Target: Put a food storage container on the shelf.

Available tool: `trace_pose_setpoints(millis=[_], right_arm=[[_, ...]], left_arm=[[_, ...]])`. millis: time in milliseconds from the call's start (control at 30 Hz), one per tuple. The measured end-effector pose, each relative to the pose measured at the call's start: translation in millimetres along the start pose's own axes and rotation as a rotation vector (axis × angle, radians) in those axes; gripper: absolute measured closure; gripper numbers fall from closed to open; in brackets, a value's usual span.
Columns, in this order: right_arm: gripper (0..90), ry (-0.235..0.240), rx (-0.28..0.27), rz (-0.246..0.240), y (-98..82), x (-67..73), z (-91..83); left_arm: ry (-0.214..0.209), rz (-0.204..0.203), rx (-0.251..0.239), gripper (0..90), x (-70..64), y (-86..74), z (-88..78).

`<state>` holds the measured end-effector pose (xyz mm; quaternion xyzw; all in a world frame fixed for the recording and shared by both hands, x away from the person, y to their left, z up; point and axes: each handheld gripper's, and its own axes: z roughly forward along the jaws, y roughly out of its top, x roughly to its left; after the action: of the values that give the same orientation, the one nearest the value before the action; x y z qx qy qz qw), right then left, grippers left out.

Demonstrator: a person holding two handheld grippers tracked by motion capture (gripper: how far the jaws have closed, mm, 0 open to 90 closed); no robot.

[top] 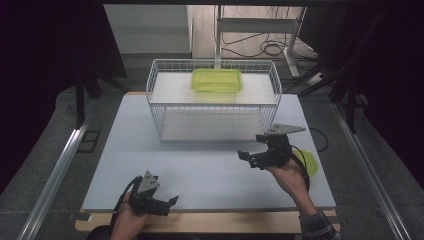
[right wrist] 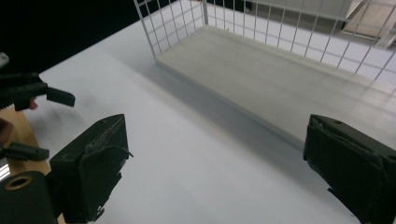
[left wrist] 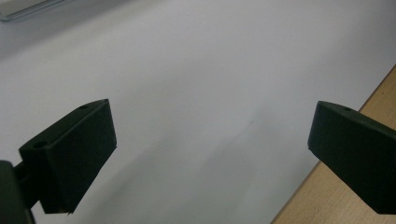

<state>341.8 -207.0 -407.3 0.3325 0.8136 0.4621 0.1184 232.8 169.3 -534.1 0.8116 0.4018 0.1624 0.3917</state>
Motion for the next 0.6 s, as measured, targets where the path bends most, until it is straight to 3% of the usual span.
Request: trace_pose_setpoints(millis=[300, 600], right_arm=[[6.2, -0.004, 0.003, 0.005, -23.1, 2.4, -1.6], [5.8, -0.052, 0.007, -0.017, -49.3, 8.0, -5.6]], left_arm=[[0.0, 0.001, 0.001, 1.0, -0.6, -0.1, 0.0], [0.002, 0.006, 0.002, 1.4, -1.0, 0.1, -0.8]])
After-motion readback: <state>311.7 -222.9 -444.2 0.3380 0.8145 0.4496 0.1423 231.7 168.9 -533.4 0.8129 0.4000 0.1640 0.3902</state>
